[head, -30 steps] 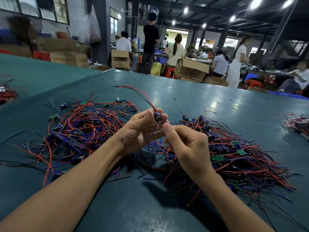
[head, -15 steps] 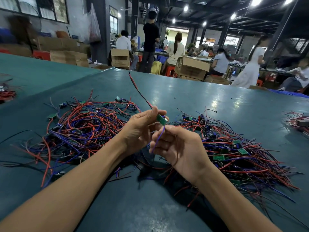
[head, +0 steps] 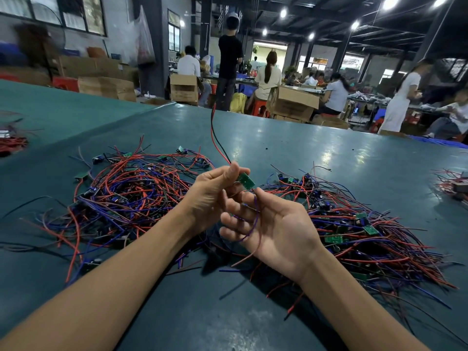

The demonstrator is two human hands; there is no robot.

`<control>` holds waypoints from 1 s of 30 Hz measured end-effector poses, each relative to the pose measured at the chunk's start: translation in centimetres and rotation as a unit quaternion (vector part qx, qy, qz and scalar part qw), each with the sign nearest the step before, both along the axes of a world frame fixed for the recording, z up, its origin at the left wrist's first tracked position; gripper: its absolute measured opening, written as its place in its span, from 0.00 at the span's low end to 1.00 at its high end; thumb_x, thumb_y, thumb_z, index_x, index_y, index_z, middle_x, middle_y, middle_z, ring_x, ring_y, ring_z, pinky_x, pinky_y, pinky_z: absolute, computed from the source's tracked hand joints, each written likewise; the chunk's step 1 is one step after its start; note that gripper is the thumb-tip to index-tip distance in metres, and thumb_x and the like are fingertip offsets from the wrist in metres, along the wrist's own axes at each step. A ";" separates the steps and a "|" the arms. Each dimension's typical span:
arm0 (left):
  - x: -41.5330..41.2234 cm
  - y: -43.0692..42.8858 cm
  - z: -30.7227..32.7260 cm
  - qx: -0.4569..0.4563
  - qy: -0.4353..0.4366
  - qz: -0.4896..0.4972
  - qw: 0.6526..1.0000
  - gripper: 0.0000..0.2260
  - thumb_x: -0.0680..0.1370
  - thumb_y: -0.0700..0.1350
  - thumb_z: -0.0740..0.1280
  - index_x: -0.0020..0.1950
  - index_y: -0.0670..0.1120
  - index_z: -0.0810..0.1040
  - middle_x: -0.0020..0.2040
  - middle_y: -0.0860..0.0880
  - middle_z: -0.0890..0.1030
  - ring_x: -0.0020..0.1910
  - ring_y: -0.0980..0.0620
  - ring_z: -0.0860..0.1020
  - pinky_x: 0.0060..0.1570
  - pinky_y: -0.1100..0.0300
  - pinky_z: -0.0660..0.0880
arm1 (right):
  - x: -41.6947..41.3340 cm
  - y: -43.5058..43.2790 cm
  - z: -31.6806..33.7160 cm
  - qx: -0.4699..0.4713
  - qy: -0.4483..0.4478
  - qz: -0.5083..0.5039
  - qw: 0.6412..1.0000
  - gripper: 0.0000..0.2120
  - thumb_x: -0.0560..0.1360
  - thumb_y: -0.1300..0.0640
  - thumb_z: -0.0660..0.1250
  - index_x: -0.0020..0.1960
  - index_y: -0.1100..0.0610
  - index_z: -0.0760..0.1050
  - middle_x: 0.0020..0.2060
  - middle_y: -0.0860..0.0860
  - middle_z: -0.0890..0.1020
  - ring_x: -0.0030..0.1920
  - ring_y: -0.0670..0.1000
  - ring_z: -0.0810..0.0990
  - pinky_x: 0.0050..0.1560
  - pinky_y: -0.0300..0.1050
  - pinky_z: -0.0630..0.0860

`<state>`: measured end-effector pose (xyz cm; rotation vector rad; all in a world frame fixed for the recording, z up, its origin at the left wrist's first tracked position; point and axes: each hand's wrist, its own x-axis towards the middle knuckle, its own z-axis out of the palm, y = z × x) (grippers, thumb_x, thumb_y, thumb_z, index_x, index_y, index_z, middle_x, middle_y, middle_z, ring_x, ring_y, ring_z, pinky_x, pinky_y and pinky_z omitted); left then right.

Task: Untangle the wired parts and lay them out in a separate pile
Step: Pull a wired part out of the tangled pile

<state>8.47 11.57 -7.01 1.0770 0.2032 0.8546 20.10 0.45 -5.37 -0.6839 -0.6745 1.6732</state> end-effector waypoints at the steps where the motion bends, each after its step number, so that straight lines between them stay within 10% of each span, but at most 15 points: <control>1: 0.1 0.0 0.0 -0.002 -0.006 0.003 1.000 0.24 0.55 0.60 0.84 0.44 0.47 0.87 0.36 0.41 0.77 0.29 0.51 0.78 0.25 0.62 0.75 | 0.0 0.0 0.0 0.002 -0.002 0.005 1.000 0.17 0.82 0.50 0.57 0.41 0.57 0.77 0.39 0.56 0.83 0.37 0.57 0.81 0.45 0.53 0.82; 7: 0.5 0.4 -0.2 -0.028 -0.036 0.028 0.999 0.20 0.61 0.52 0.83 0.47 0.44 0.87 0.36 0.47 0.77 0.34 0.51 0.77 0.37 0.63 0.79 | 1.1 -0.7 1.2 -0.002 -0.054 0.051 0.997 0.11 0.82 0.52 0.57 0.45 0.54 0.74 0.27 0.46 0.62 0.24 0.46 0.55 0.23 0.39 0.59; 13: 0.8 0.2 0.0 -0.030 -0.054 -0.041 0.997 0.13 0.66 0.48 0.80 0.47 0.44 0.87 0.38 0.50 0.80 0.33 0.58 0.77 0.36 0.66 0.78 | 4.0 -3.6 6.3 0.020 -0.284 0.000 0.959 0.12 0.79 0.52 0.63 0.49 0.59 0.81 0.27 0.47 0.60 0.22 0.43 0.53 0.18 0.33 0.55; 16: 0.7 -0.3 0.1 -0.005 -0.046 -0.080 0.996 0.10 0.69 0.44 0.80 0.49 0.43 0.87 0.40 0.49 0.82 0.34 0.57 0.80 0.37 0.65 0.79 | 6.4 -6.6 9.5 0.061 -0.515 0.008 0.855 0.16 0.76 0.45 0.68 0.47 0.57 0.84 0.25 0.50 0.68 0.20 0.45 0.60 0.19 0.34 0.61; 19: 0.9 -0.8 0.0 0.027 -0.042 -0.070 0.996 0.05 0.75 0.40 0.76 0.50 0.43 0.87 0.42 0.46 0.85 0.37 0.54 0.84 0.42 0.61 0.81 | 9.3 -8.4 11.2 0.091 -0.777 -0.015 0.623 0.19 0.69 0.35 0.67 0.44 0.49 0.86 0.26 0.54 0.77 0.21 0.45 0.68 0.22 0.36 0.66; 21: 1.0 -0.9 -0.2 0.054 -0.033 -0.057 0.996 0.07 0.74 0.39 0.75 0.52 0.42 0.87 0.43 0.42 0.86 0.40 0.50 0.85 0.44 0.58 0.82 | 11.7 -9.0 11.4 0.102 -0.834 -0.078 0.537 0.15 0.68 0.35 0.68 0.42 0.44 0.86 0.26 0.48 0.79 0.23 0.42 0.72 0.27 0.32 0.69; 25: 1.8 -1.9 -0.9 0.234 0.089 0.009 0.968 0.08 0.75 0.37 0.75 0.54 0.41 0.86 0.44 0.40 0.86 0.41 0.49 0.83 0.46 0.57 0.81 | 15.8 -9.9 9.7 0.074 -0.862 -0.143 0.480 0.04 0.67 0.40 0.71 0.41 0.34 0.84 0.37 0.37 0.84 0.39 0.39 0.82 0.40 0.41 0.75; 30: 2.6 -3.1 -1.2 0.443 0.172 0.083 0.876 0.08 0.75 0.35 0.75 0.54 0.40 0.87 0.47 0.43 0.84 0.45 0.51 0.82 0.45 0.62 0.76 | 18.0 -9.1 6.3 0.018 -0.881 -0.178 0.437 0.17 0.70 0.59 0.79 0.46 0.35 0.82 0.41 0.43 0.83 0.45 0.46 0.83 0.48 0.42 0.75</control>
